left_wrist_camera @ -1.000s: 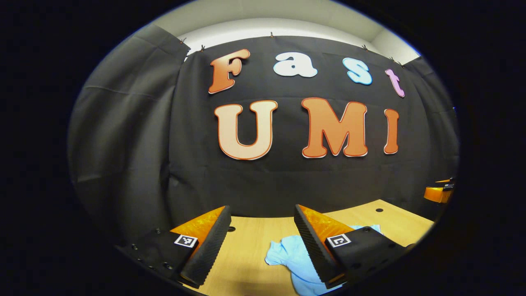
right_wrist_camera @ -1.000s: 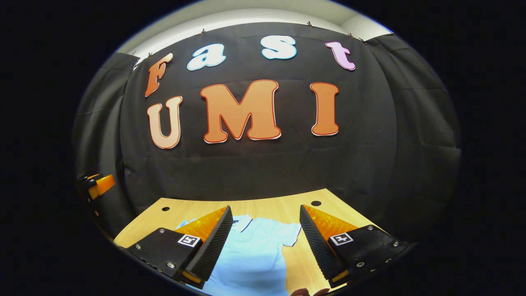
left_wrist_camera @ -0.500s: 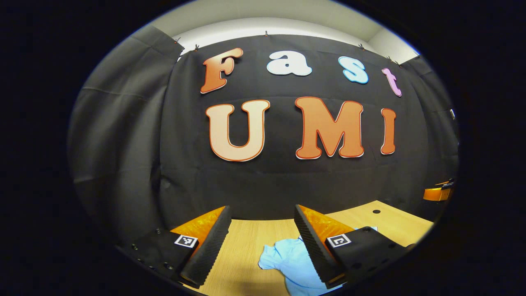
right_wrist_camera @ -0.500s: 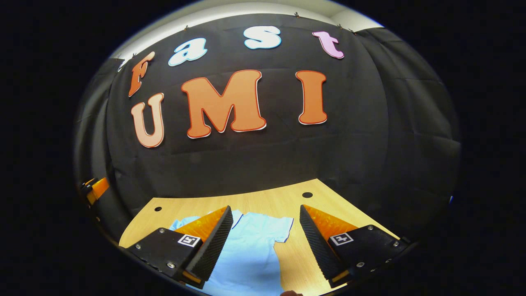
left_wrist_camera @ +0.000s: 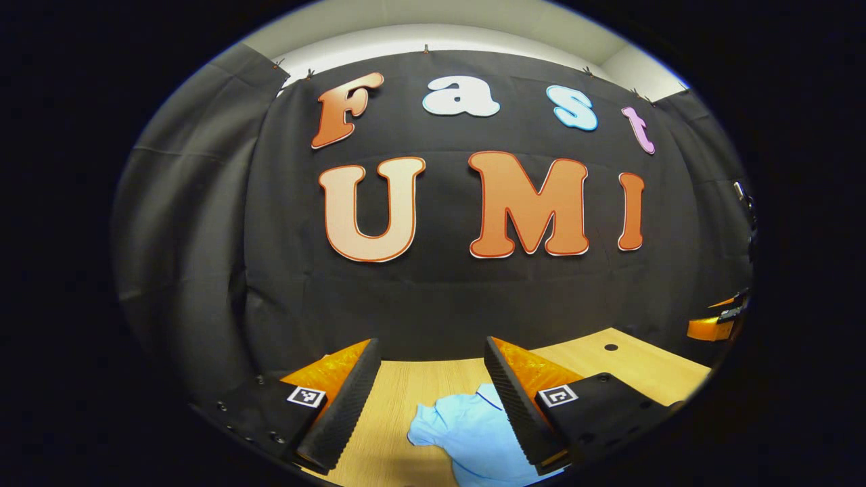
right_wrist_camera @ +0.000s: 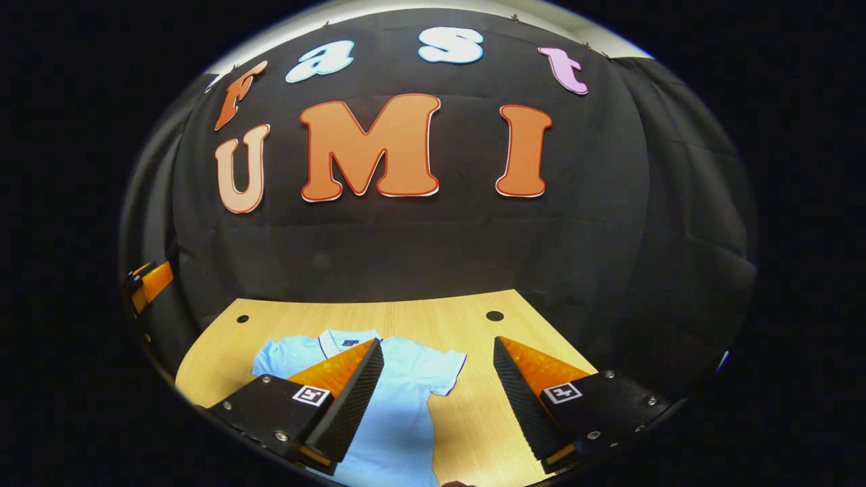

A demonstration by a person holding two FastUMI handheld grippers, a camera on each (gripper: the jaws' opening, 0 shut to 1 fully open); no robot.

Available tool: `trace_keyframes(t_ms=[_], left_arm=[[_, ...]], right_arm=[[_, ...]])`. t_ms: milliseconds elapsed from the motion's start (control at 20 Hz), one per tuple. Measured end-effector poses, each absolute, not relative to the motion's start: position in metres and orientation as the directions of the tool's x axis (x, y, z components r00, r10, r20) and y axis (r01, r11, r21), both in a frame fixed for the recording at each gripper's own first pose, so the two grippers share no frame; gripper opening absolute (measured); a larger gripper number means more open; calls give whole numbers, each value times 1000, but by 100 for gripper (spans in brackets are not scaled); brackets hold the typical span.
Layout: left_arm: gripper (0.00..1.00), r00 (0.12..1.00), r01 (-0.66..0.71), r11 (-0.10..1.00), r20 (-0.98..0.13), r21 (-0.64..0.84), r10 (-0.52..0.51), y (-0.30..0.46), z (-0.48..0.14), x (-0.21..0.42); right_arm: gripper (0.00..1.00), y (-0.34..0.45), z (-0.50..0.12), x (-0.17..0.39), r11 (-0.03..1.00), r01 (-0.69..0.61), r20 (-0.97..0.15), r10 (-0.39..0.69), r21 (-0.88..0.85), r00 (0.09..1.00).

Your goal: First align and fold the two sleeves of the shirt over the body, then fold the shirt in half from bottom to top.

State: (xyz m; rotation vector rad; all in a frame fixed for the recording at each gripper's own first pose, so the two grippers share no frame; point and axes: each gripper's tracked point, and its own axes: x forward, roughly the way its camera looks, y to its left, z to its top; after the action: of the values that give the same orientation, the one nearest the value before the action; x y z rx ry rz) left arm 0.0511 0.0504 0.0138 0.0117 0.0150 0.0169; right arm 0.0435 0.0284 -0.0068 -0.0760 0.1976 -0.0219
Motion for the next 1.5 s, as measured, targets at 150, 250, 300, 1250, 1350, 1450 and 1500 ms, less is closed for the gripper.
trace_keyframes(t_ms=[150, 250, 300, 1250, 1350, 1450, 1500], left_arm=[[99, 999, -23, 999, -25, 31, 23, 51, 12, 55], [98, 999, -27, 999, -34, 35, 29, 52, 9, 58], [99, 999, -33, 999, -35, 35, 35, 54, 10, 61], [99, 981, -142, 988, -123, 55, 148, 112, -29, 89], [98, 977, -154, 987, -141, 50, 160, 118, -37, 91], [99, 973, -165, 985, -157, 50, 171, 124, -44, 89], [97, 970, -171, 984, -165, 54, 178, 127, -47, 89]], right_arm=[[99, 34, -6, 53, 999, -15, -223, 8, -31, 975], [99, 34, -10, 64, 1000, -21, -260, 16, -17, 965], [98, 32, -15, 70, 1000, -13, -304, 4, -26, 953], [99, -13, -182, 221, 988, 146, -877, -119, -57, 466], [98, -18, -200, 228, 984, 166, -895, -133, -67, 425], [99, -22, -216, 233, 980, 184, -910, -141, -73, 390], [98, -25, -223, 235, 977, 194, -913, -153, -83, 378]])
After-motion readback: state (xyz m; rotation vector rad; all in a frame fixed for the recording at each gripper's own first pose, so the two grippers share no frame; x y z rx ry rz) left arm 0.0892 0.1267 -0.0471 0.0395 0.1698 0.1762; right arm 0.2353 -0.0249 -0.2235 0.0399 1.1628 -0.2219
